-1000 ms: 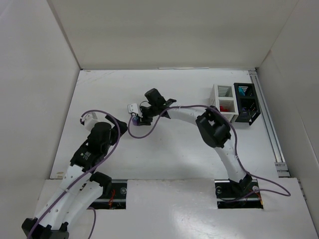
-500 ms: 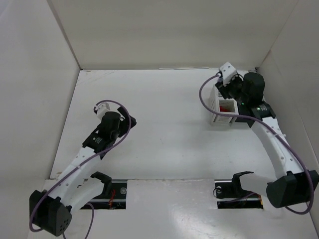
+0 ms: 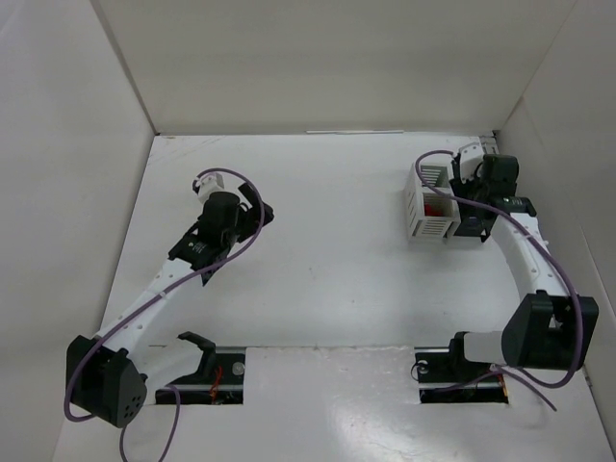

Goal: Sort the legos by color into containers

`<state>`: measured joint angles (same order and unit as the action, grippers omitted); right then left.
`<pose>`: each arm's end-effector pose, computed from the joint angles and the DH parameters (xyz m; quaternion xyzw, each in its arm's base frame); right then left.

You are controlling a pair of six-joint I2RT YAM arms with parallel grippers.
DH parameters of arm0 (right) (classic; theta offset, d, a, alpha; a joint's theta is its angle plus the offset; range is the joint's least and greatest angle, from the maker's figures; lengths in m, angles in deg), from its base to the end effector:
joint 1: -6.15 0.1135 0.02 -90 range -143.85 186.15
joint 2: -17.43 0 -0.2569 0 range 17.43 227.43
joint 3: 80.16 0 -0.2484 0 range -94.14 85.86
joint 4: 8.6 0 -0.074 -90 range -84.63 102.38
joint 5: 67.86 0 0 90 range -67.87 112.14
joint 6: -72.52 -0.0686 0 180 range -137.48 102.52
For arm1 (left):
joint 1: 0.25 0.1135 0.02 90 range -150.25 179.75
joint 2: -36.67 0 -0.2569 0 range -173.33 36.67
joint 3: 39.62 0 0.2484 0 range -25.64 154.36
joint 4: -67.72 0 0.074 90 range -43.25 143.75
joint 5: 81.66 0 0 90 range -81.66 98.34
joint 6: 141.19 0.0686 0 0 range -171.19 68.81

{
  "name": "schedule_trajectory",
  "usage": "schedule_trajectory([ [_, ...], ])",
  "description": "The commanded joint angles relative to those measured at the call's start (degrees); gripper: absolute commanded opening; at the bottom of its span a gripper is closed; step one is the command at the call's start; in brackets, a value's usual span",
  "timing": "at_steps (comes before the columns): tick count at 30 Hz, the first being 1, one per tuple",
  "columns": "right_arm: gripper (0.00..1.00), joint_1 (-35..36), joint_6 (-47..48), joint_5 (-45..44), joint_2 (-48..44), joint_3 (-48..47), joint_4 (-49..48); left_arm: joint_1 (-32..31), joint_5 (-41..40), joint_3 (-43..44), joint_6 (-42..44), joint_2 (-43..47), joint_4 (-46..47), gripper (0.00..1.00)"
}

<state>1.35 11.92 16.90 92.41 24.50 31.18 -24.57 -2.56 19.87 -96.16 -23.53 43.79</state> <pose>0.3101 -0.0323 0.2728 -0.1733 0.8866 -0.1650 0.3957 0.2507 -0.0990 0.2744 -0.2006 0.8151 -0.2398 0.4876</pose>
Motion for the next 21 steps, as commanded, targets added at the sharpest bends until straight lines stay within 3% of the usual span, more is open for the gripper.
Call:
schedule_trajectory([
  [1,0.36,0.14,-1.46,-1.62,0.34,-1.22,-4.07,-0.12,0.00,1.50,1.20,0.96,2.22,0.99],
  [5,0.51,0.14,-1.46,-3.46,0.34,-0.69,-7.34,-0.12,0.70,1.50,1.73,1.66,2.22,0.99],
  [7,0.69,0.14,-1.46,-3.47,0.96,-0.69,-7.35,-0.12,1.22,0.81,1.73,2.28,1.70,0.99],
  [10,0.82,0.14,-1.46,-3.99,0.96,-0.69,-7.35,-0.12,1.23,0.19,1.73,3.77,1.69,0.99],
  [16,0.87,0.14,-0.32,-1.72,-3.85,-0.78,-5.59,-0.12,1.23,-0.34,1.73,7.55,0.03,0.99],
  [21,0.96,0.75,0.74,7.58,-14.14,3.09,-7.43,-0.12,-0.78,-1.48,1.20,12.02,-2.95,0.99],
])
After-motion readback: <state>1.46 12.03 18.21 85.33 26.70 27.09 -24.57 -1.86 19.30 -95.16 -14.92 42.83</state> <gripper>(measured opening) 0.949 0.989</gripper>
